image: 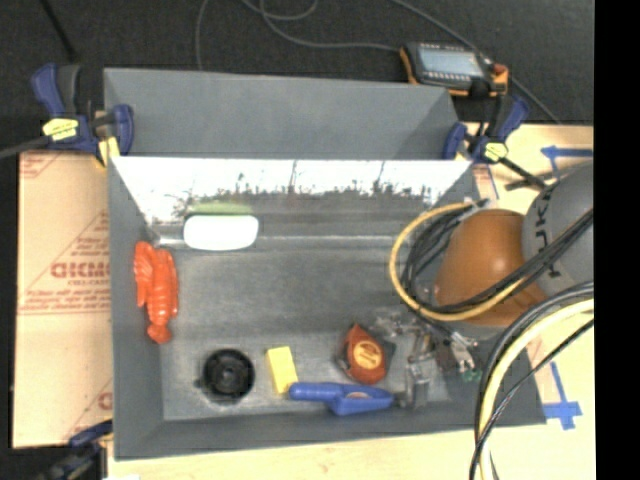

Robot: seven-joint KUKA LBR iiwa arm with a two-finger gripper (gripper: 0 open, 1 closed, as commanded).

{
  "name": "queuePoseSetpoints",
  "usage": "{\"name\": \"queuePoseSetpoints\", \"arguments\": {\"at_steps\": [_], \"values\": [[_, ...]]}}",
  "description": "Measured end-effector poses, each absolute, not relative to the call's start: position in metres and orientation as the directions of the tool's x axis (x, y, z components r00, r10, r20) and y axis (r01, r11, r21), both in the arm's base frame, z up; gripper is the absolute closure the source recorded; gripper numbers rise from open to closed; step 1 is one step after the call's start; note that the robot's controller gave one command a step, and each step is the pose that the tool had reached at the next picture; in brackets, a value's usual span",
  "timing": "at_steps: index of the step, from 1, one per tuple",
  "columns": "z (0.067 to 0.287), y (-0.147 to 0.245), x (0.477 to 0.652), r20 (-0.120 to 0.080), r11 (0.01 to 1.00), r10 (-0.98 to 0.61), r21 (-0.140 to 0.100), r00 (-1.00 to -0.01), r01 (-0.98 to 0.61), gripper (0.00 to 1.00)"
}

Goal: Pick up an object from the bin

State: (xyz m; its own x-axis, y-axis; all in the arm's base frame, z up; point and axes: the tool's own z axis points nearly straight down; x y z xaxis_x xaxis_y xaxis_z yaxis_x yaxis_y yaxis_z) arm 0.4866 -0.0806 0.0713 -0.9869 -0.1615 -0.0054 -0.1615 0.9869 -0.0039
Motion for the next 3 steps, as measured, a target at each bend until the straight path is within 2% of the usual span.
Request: {"name": "queuePoseSetpoints", "arguments": {"at_steps": [1, 2, 3], "values": [[0.077, -0.019, 0.508, 0.000, 0.962, -0.274, -0.003, -0.962, -0.274, 0.00], [0.075, 0.024, 0.510, 0.001, 0.974, -0.226, 0.002, -0.974, -0.226, 1.00], [0.073, 0.002, 0.507, 0.002, 0.985, -0.172, 0.003, -0.985, -0.172, 0.00]]}}
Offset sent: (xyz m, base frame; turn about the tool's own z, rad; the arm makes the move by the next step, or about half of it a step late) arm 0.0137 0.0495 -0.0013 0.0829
